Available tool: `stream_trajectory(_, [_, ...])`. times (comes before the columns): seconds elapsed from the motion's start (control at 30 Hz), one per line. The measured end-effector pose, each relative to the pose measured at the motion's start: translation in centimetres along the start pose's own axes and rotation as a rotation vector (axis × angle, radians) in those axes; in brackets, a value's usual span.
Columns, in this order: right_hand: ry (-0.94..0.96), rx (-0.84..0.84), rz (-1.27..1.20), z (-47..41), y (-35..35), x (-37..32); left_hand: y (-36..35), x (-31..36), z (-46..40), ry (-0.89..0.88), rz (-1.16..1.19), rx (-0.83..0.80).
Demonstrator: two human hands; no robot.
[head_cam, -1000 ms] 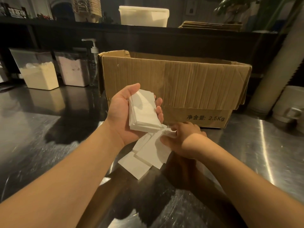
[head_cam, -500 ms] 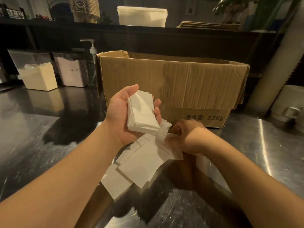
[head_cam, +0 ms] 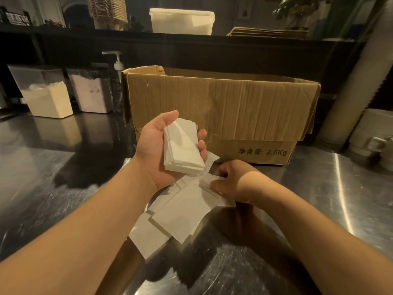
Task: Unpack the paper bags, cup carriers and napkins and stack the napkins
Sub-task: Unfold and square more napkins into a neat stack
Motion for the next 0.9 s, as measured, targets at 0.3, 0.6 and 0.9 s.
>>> stream_trajectory(0.3, [-0.014,0.044,-0.367,0.6,1.2,0.4,-0.1,-0.1,0.0,-0.012,-0.021,0.028])
stream_trajectory(0.6, [0.032,0.116,-0.565,0.8,3.3,1.5,0.1,-0.2,-0.1,-0.014,-0.063,0.049])
stream_trajectory(0.9, [0.351,-0.237,-1.077,3.0,5.4,1.0,-0.6,-0.9,-0.1,-0.096,-0.25,0.03])
Point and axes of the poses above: each hand's wrist, its own z-axis away from the middle knuckle, its own y-axis out of the back of the hand, x = y × z, the point moved 1 cm from there along -z, towards the middle knuckle, and after that the axes turned 8 degrees about x, right-handed, at the moved point
